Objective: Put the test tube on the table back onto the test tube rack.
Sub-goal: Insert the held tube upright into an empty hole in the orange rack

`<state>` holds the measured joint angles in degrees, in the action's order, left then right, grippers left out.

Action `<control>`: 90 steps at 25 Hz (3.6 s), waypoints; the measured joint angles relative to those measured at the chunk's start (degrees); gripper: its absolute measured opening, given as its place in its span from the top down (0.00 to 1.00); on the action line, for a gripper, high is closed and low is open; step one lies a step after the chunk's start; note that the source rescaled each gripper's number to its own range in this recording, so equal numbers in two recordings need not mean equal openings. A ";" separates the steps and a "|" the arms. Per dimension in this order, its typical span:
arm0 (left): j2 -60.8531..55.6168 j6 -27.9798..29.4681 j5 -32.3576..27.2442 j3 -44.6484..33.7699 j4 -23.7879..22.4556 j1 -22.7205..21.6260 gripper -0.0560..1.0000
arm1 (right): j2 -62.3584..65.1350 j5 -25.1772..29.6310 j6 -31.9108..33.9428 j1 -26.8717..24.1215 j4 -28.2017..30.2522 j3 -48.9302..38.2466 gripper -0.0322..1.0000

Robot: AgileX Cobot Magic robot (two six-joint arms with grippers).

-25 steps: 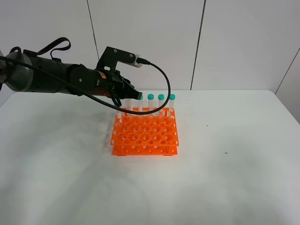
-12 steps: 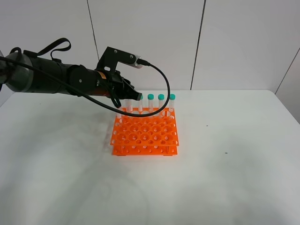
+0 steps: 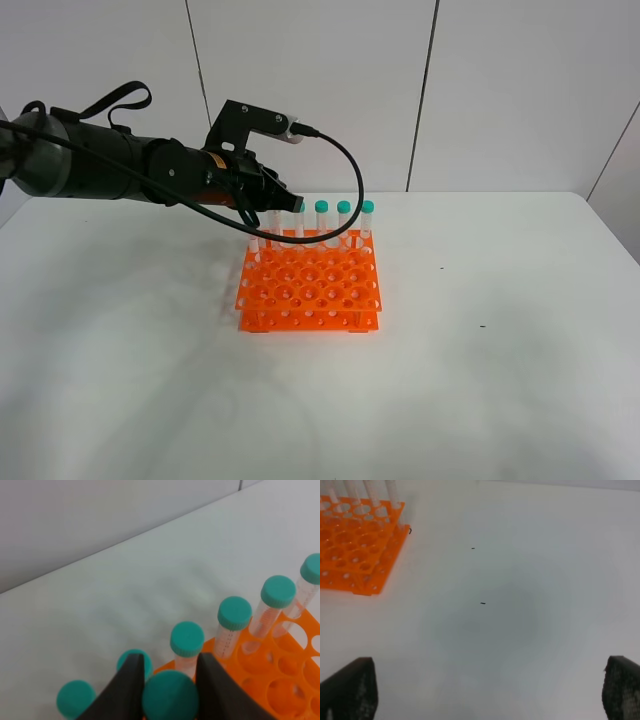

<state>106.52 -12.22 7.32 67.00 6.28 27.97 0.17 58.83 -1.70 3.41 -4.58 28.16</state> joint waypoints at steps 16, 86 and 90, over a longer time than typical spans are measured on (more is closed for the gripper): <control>0.00 0.08 0.45 -1.15 0.00 0.00 0.95 | 0.00 0.00 0.00 0.00 0.00 0.00 0.00; 8.08 -0.87 5.74 -1.24 0.16 0.00 0.95 | 0.00 0.00 0.00 0.00 -0.17 0.00 0.00; 8.08 -0.87 5.74 -1.24 0.16 0.00 0.95 | 0.00 0.00 0.00 0.00 -0.17 0.00 0.00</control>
<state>114.59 -13.09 13.06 65.76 6.44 27.97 0.17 58.83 -1.70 3.41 -4.76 28.16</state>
